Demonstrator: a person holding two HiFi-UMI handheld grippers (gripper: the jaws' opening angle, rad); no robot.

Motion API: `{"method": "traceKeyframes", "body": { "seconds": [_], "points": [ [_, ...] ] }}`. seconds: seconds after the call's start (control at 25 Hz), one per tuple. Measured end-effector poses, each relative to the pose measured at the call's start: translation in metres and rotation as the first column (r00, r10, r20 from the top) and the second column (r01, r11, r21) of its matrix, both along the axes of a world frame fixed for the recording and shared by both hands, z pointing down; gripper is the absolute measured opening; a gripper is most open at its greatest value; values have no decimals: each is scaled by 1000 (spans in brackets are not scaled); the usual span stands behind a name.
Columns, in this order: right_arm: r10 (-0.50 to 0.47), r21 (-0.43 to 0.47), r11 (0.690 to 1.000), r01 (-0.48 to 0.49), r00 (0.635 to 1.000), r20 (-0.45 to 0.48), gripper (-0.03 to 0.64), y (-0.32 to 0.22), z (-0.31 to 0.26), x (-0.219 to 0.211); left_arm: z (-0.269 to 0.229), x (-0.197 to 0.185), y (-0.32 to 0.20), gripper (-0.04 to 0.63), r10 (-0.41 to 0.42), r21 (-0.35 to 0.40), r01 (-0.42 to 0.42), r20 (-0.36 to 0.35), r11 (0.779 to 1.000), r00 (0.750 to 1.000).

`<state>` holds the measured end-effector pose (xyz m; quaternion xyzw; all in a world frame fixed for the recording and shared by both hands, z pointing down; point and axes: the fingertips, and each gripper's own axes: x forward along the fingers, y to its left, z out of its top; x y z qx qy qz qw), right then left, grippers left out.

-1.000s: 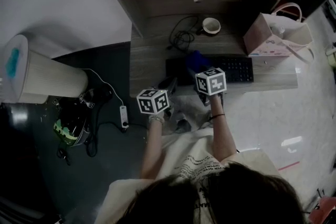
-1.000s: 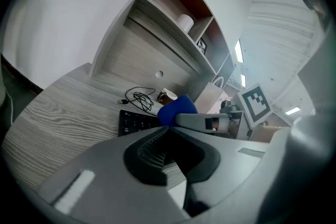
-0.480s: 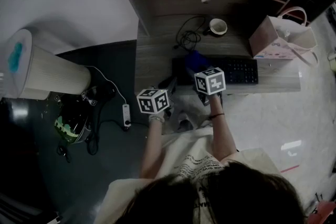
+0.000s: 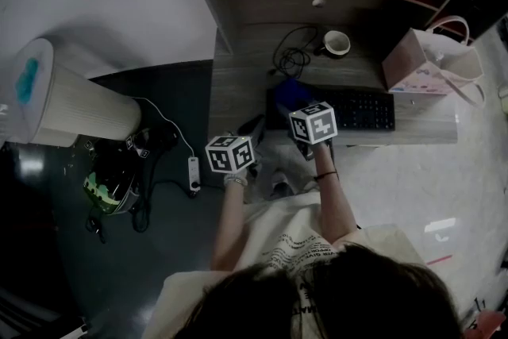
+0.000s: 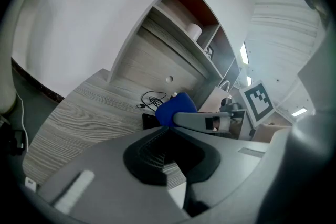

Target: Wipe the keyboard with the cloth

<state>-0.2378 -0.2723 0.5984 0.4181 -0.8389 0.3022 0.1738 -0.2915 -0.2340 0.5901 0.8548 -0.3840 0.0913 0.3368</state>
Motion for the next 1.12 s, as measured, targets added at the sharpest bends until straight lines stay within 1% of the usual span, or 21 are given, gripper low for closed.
{"method": "traceKeyframes", "body": {
  "seconds": [0.28, 0.72, 1.12],
  "points": [
    [-38, 5, 999, 38, 999, 6, 60, 2, -1, -18, -1, -8, 1, 5, -15, 4, 15, 6, 1000, 1000],
    [-73, 11, 997, 72, 997, 24, 60, 6, -3, -40, -2, -28, 7, 5, -46, 15, 46, 21, 999, 999],
    [-122, 17, 992, 122, 991, 46, 60, 10, -6, -58, -7, -41, 14, 5, -95, 24, 94, 31, 995, 995]
  ]
}}
